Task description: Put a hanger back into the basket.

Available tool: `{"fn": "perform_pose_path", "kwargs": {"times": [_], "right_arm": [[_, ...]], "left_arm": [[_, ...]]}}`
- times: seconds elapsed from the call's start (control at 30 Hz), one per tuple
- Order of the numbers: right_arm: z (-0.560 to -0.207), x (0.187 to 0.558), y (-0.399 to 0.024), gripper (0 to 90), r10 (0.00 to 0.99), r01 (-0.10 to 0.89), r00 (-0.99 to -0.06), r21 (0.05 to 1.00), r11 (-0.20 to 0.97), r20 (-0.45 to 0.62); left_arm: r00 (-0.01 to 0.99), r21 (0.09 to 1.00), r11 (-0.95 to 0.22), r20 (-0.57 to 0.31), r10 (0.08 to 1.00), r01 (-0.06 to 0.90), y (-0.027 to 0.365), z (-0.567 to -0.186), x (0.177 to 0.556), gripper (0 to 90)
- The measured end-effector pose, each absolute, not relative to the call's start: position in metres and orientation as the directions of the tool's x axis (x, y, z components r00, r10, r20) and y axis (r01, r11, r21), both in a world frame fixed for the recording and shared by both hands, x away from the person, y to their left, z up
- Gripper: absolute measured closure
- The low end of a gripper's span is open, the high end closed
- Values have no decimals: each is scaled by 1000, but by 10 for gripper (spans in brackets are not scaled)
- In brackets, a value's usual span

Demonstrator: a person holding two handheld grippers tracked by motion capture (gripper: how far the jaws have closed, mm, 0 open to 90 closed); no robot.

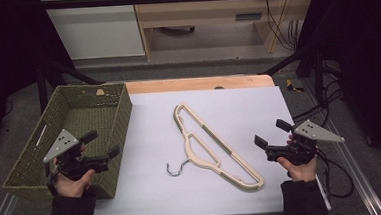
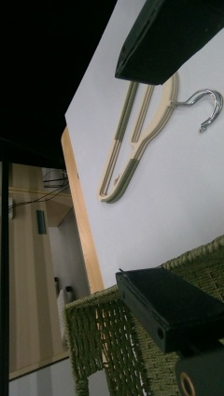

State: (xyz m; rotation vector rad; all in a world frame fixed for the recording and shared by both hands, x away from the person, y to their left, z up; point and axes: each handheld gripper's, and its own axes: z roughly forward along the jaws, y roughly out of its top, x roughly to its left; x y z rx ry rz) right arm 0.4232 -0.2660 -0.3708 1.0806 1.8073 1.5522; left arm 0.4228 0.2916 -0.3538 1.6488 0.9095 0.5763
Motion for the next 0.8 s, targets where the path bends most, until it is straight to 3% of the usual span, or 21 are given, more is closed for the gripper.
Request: {"fn": "perform_pose_path", "kwargs": {"times": [0.43,0.8], "right_arm": [[-365,423,-251,49,813,251,-578,964,88,76],[-370,427,-217,117,759,288,-648,942,172,59]], "left_arm": [[591,959,-113,-64,804,258,294,-352,421,39],[593,957,-125,-59,803,264,292,-353,421,38]]}}
